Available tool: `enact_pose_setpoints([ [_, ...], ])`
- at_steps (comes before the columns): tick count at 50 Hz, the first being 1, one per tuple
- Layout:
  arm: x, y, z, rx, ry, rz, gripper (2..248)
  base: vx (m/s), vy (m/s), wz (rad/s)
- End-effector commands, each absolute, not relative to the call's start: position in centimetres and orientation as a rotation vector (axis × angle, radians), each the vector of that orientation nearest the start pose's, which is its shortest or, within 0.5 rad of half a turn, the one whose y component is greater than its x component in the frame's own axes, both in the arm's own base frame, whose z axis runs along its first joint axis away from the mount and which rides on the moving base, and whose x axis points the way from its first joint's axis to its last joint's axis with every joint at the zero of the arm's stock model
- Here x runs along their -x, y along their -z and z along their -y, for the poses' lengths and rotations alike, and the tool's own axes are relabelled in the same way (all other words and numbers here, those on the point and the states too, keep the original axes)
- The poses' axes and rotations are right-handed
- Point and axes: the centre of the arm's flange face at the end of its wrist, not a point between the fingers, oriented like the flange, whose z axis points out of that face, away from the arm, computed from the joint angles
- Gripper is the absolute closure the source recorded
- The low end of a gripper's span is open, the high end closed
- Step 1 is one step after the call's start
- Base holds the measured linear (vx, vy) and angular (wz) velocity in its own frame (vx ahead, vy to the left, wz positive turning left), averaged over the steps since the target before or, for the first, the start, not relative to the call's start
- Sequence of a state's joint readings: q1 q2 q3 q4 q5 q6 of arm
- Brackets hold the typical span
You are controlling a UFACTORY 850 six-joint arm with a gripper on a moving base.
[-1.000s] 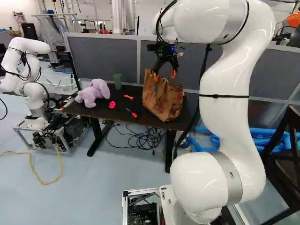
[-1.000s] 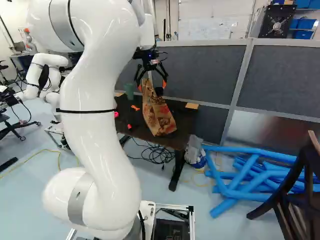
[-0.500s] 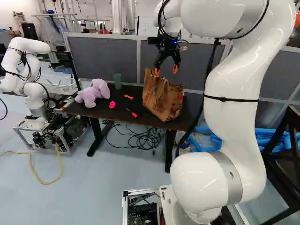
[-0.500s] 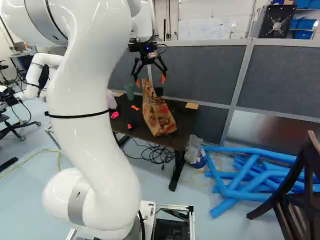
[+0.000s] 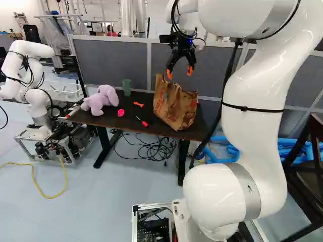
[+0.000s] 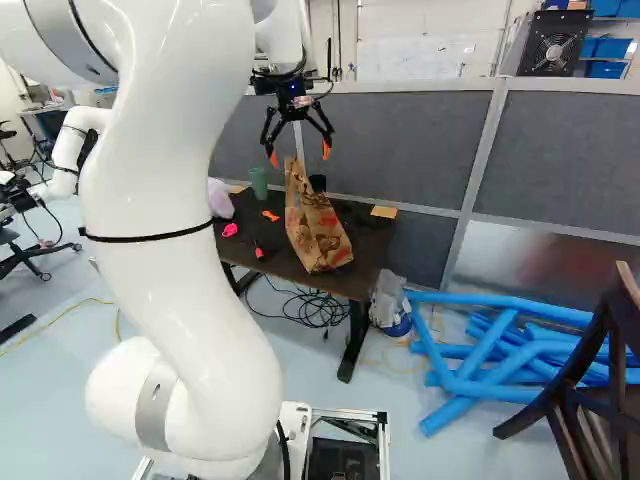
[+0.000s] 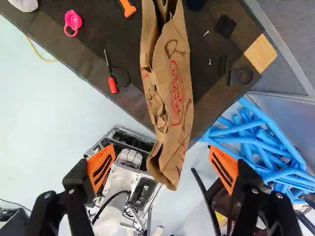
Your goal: Pick up the bag on the ground and place it on the table
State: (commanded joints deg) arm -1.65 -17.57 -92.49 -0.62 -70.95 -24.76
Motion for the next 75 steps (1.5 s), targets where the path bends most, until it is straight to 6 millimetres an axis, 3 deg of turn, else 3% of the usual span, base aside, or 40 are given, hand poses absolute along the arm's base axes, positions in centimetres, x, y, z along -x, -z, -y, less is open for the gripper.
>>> enact_pose_setpoints([
  [37,-57.40,-68.00,1.74,3.101,0.103,0.639,3,-0.008,-0.001,-0.002],
  [75,-57.40,-68.00,1.74,3.101,0.103,0.639,3,-0.107,-0.020,-0.084],
])
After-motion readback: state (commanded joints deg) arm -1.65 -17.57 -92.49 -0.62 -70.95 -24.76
